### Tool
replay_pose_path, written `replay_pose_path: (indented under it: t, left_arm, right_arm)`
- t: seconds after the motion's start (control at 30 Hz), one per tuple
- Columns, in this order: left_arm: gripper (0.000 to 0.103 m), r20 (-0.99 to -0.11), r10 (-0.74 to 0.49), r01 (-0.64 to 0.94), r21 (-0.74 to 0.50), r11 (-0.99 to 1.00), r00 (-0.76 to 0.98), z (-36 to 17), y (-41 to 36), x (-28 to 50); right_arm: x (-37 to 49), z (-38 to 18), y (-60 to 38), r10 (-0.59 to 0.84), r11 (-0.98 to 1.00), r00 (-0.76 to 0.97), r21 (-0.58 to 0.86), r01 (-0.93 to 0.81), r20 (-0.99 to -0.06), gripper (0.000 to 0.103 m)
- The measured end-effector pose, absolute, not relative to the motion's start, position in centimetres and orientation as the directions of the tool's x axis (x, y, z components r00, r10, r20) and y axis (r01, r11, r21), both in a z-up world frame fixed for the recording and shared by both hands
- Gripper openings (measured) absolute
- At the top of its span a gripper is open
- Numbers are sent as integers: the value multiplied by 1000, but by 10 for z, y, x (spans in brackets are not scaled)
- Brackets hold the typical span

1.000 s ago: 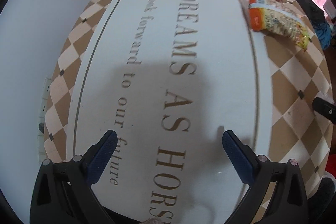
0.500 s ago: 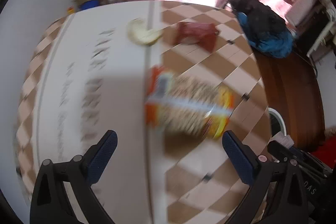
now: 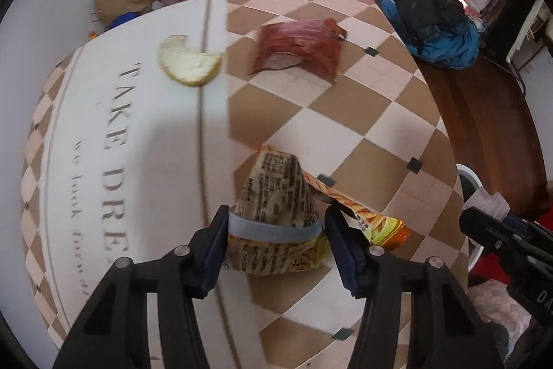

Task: Collect trash
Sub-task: 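Carry snack bag and plastic cup over the bin and open both grippers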

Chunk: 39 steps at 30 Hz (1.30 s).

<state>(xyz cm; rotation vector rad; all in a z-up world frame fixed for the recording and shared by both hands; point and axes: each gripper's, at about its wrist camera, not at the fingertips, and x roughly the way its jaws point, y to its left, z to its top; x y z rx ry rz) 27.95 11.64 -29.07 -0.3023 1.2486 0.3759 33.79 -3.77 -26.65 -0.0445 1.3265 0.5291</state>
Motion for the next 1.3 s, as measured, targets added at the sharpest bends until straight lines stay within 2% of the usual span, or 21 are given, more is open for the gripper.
replay_pose_path:
  t: [0.4,0.6,0.8,1.07,1.3]
  left_arm:
    - [52,-946,168,-502,6,865,279,-281,126,225]
    - [52,-918,216,-519,12,855,333,-248,121,202]
    - [52,-876,235,-503,-10,864,421,-197,103,197]
    - [52,-815,181,-402,-68,913,551,-128,44,233]
    - [52,-805,57,-277,-136,951,590,-114,-32,287]
  right_arm:
    - [299,-264,-27,368,856,123,284,-433,-922,43]
    - [279,-250,-25,393,833,127,294,-469,-911,43]
    - [276,-207,-45,443,818,185,311,-484,-877,43]
    - [297,-128,-112,478,826,303,305,-474,-824,43]
    - [327,-95,-195,414,872,389,235,-430,-823,43]
